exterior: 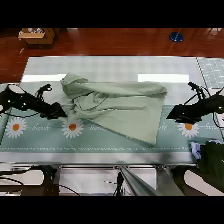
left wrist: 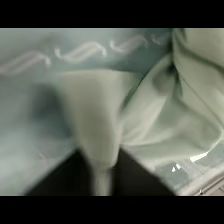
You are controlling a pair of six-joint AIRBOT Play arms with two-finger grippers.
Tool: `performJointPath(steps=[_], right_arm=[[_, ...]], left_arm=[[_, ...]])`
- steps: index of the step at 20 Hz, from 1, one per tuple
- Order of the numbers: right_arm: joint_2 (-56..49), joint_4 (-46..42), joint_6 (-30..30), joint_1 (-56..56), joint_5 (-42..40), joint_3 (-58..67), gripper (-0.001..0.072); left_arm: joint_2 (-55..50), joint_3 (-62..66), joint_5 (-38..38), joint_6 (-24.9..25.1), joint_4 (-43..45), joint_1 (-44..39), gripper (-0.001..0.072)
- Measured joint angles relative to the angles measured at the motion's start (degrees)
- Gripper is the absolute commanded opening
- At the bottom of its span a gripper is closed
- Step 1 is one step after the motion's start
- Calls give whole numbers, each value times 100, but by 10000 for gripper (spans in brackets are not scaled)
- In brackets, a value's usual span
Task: Fold the shirts.
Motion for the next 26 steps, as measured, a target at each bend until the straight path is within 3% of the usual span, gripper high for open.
performJointPath(steps=[9,16,26], right_arm=[[960,-39,232,0,-380,-1316,609],[1331,892,319,0,-1137,-2636,609],[1373,1978,313,0,-1853,-3399,582]], left_arm=[[-164,7,-251,-96,-81,-254,41],[28,11,-485,-11,-164,-260,41],[162,343,-579,-57,-181,-260,41]])
